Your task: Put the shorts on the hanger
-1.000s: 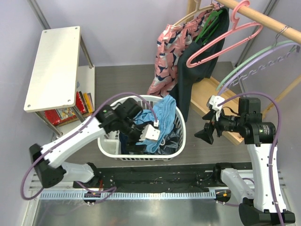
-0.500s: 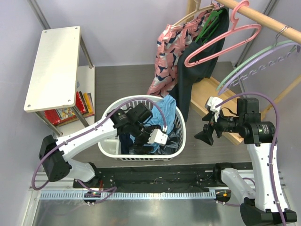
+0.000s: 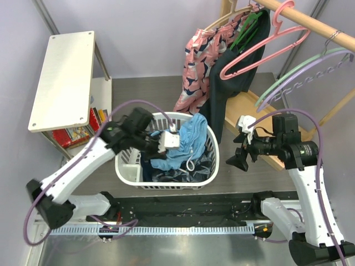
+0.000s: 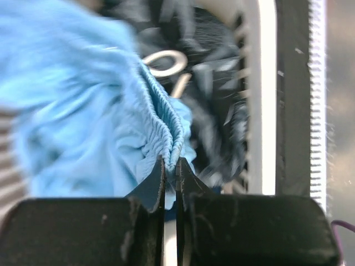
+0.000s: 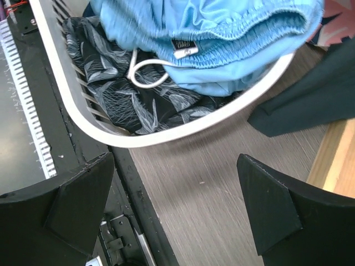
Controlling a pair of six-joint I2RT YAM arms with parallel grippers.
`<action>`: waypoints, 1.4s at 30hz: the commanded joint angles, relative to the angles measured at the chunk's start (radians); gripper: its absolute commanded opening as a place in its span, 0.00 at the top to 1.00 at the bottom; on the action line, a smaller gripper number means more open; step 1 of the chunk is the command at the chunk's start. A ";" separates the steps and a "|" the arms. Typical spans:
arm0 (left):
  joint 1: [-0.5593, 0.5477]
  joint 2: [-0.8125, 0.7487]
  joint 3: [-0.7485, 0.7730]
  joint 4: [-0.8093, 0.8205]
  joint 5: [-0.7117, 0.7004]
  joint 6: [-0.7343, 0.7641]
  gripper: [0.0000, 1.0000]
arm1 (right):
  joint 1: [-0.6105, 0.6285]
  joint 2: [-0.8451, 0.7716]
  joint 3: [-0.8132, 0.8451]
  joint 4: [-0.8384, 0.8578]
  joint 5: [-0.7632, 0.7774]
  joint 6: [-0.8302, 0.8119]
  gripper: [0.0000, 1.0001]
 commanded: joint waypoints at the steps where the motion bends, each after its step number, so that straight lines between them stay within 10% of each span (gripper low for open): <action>1: 0.168 -0.164 0.096 -0.100 0.063 -0.038 1.00 | 0.082 0.011 -0.019 0.119 0.036 0.069 0.02; 13: 0.659 -0.111 0.167 0.012 0.056 -0.328 1.00 | 0.372 0.195 0.033 0.417 0.273 0.069 0.05; 32: 0.690 0.003 0.189 -0.028 0.030 -0.275 1.00 | 0.381 0.698 0.283 0.600 0.261 -0.236 0.06; 42: 0.690 0.029 0.207 -0.025 0.074 -0.302 1.00 | 0.424 0.809 0.343 0.571 0.253 -0.271 0.24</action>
